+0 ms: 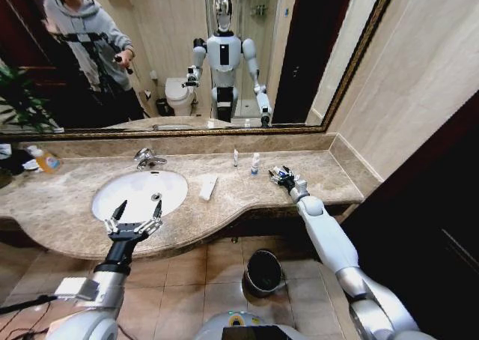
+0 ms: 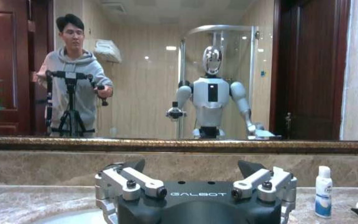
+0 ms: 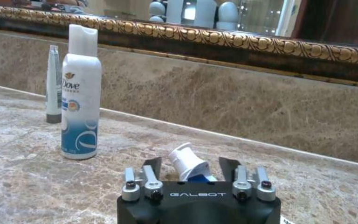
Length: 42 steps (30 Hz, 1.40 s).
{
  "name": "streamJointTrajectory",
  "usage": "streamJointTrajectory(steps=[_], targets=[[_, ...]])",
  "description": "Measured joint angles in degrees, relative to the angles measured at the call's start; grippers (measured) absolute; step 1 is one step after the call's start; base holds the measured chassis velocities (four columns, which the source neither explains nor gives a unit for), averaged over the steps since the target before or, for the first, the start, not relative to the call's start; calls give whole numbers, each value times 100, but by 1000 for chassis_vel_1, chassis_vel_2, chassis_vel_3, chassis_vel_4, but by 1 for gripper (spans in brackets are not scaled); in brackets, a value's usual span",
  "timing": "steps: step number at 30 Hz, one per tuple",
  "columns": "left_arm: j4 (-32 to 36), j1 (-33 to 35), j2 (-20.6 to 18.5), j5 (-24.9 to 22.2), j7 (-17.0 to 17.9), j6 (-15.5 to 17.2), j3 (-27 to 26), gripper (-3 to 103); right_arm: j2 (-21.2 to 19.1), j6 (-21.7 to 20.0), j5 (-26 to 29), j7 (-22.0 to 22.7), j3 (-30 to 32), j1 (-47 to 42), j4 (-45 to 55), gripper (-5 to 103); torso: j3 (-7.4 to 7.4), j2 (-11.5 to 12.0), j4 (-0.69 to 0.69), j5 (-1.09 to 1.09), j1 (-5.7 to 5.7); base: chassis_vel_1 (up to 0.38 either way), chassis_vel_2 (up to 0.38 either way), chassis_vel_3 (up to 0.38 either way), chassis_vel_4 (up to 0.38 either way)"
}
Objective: Pick up the trash from the sink and place it in the trash bin.
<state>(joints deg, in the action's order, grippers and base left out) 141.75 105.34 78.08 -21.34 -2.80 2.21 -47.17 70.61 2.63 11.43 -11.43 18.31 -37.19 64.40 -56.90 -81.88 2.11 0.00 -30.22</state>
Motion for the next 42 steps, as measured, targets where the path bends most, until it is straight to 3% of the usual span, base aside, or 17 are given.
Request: streamJointTrajectory(steps=[1, 2, 7, 8, 11, 19, 30, 35, 42], targets=[[0, 0, 0, 0, 0, 0, 0, 100, 0, 0, 0, 0, 0, 0, 0, 67, 0, 0, 0, 0, 0, 0, 0, 0, 0], [0, 0, 0, 0, 0, 0, 0, 100, 6, -17, 0, 19, 9, -6, 6, 56, 0, 0, 0, 0, 0, 0, 0, 0, 0], [0, 0, 0, 0, 0, 0, 0, 100, 8, -66, 38, 78, 34, -51, 28, 34, 0, 0, 0, 0, 0, 0, 0, 0, 0], [0, 0, 0, 0, 0, 0, 0, 100, 8, -66, 38, 78, 34, -51, 28, 34, 0, 0, 0, 0, 0, 0, 0, 0, 0], [0, 0, 0, 0, 0, 0, 0, 100, -11, -67, 122, 90, 36, -87, 93, 21, 0, 0, 0, 0, 0, 0, 0, 0, 0], [0, 0, 0, 0, 0, 0, 0, 100, -132, -60, 195, 110, 127, -211, 428, 5, 0, -1, 0, 0, 0, 0, 0, 0, 0], [0, 0, 0, 0, 0, 0, 0, 100, -452, -14, 449, 139, 404, -659, 1177, 4, 0, -1, 1, 1, 0, 0, 0, 0, 0], [0, 0, 0, 0, -1, 0, 0, 100, -765, 144, 849, 35, 782, -1495, 2071, 4, 0, -1, 0, 1, 0, 0, 0, 0, 0], [0, 0, 0, 0, 0, 0, 0, 100, -840, 326, 1159, 0, 1076, -2352, 2983, 4, 1, -1, -1, -1, 0, 0, 0, 0, 0]])
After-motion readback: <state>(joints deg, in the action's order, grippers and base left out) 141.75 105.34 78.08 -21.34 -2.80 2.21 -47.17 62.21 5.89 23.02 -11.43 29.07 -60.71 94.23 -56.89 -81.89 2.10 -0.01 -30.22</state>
